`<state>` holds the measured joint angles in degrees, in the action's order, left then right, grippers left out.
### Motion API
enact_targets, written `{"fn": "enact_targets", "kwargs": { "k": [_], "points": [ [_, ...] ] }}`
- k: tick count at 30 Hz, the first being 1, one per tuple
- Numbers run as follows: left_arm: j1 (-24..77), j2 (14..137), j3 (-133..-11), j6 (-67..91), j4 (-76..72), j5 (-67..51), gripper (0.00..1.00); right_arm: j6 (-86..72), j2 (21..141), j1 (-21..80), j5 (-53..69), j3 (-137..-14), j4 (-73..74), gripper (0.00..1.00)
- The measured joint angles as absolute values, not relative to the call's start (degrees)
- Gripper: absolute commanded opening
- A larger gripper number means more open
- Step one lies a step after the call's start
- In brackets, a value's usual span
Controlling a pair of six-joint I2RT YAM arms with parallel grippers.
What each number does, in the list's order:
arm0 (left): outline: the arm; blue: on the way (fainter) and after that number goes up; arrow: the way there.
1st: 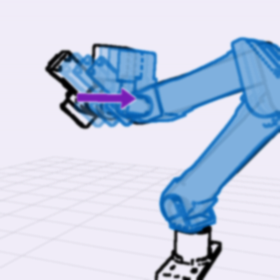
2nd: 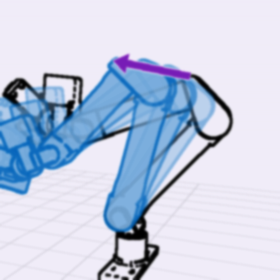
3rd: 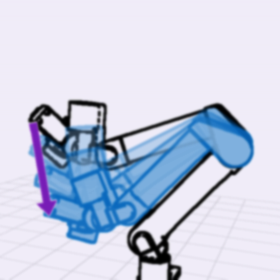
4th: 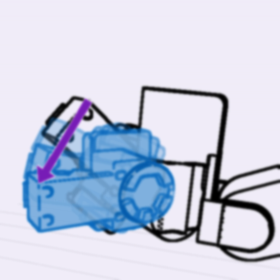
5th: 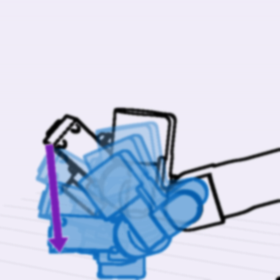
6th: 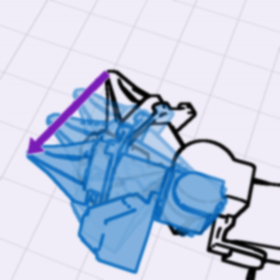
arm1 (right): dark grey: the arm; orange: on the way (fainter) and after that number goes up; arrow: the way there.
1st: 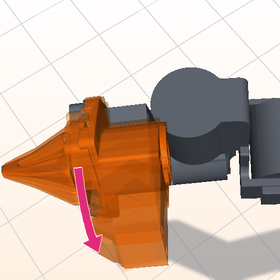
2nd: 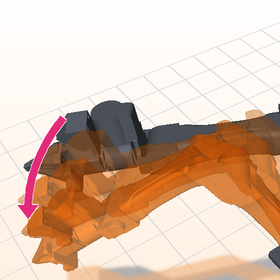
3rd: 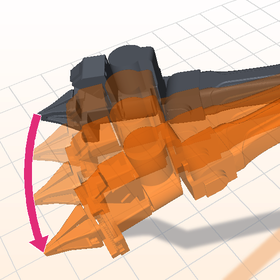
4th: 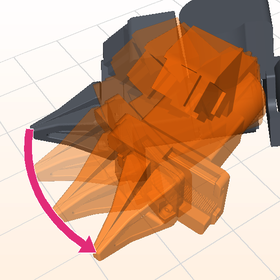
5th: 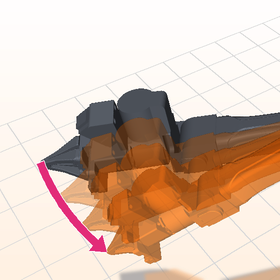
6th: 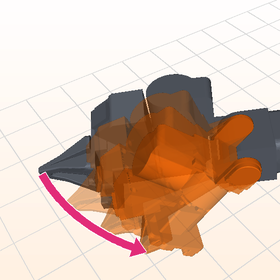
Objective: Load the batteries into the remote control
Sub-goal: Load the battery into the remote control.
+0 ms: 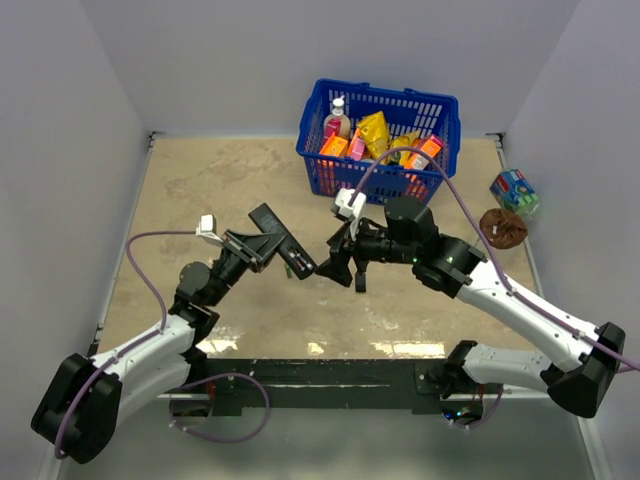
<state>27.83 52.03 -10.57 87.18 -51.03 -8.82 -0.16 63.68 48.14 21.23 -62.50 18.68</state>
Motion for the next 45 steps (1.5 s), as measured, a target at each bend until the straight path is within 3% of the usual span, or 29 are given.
{"fn": "enact_targets", "kwargs": {
  "k": [22,36,45],
  "points": [
    [27.83,51.48,-11.81,86.13,-49.12,-10.26,0.00,1.56,68.49,45.34,32.82,-59.48,13.47,0.67],
    [27.83,51.48,-13.08,86.13,-49.25,-11.14,0.00,1.45,69.65,44.93,33.19,-58.65,11.11,0.50],
    [27.81,51.64,-13.52,86.11,-49.63,-11.60,0.00,1.26,70.43,44.93,35.16,-58.67,10.63,0.48]
  ]
}}
